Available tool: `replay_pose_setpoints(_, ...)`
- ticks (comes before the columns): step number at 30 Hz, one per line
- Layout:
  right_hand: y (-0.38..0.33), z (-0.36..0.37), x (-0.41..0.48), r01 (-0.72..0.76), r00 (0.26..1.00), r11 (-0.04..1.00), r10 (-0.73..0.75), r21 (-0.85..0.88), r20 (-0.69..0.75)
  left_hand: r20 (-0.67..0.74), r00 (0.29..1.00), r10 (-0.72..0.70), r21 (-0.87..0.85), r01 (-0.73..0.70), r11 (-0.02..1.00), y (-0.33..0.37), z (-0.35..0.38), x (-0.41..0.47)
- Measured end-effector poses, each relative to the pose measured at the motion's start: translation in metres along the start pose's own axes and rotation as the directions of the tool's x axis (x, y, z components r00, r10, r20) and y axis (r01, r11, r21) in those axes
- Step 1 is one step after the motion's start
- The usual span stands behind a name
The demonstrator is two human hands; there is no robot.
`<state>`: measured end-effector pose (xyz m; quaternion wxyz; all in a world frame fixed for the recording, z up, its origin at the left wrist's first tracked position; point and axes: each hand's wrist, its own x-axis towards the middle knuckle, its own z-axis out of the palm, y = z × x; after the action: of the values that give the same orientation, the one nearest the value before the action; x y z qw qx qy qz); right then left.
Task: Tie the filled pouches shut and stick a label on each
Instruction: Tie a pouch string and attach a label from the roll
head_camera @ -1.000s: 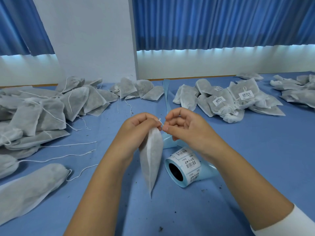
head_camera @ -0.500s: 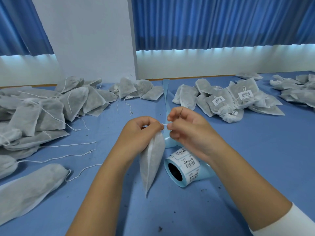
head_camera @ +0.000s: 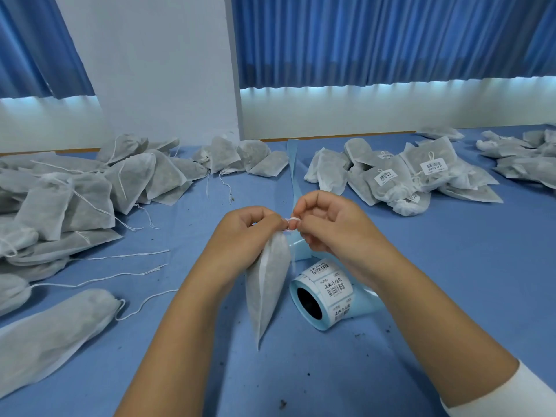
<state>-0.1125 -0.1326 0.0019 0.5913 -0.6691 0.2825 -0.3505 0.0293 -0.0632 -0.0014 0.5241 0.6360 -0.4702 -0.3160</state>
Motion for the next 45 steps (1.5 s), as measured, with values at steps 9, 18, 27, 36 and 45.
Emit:
replay_pose_setpoints(9,0.0,0.001,-0.001,0.061,0.994,0.996,-0.067,-0.063,-0.084,0.102,0.995,-0.016,-0.144,0.031,0.989,0.005,0.001,-0.003)
replay_pose_setpoints(18,0.003,0.006,-0.002,0.125,0.977,0.981,-0.148,-0.148,-0.156,0.081,0.997,0.015,-0.261,0.006,0.965,0.003,-0.001,-0.002)
replay_pose_setpoints(27,0.004,0.002,-0.002,0.127,0.99,0.991,-0.129,-0.033,-0.05,0.065,0.998,0.002,-0.325,0.019,0.945,0.008,-0.005,-0.004)
replay_pose_setpoints(36,0.007,0.001,0.0,0.114,0.993,0.992,-0.114,0.048,-0.011,0.06,0.998,-0.025,-0.331,0.043,0.943,0.008,-0.005,-0.004)
replay_pose_setpoints(45,0.006,-0.005,0.005,0.114,0.992,0.993,-0.112,0.027,-0.054,0.098,0.978,-0.186,-0.153,0.199,0.968,0.005,-0.003,0.0)
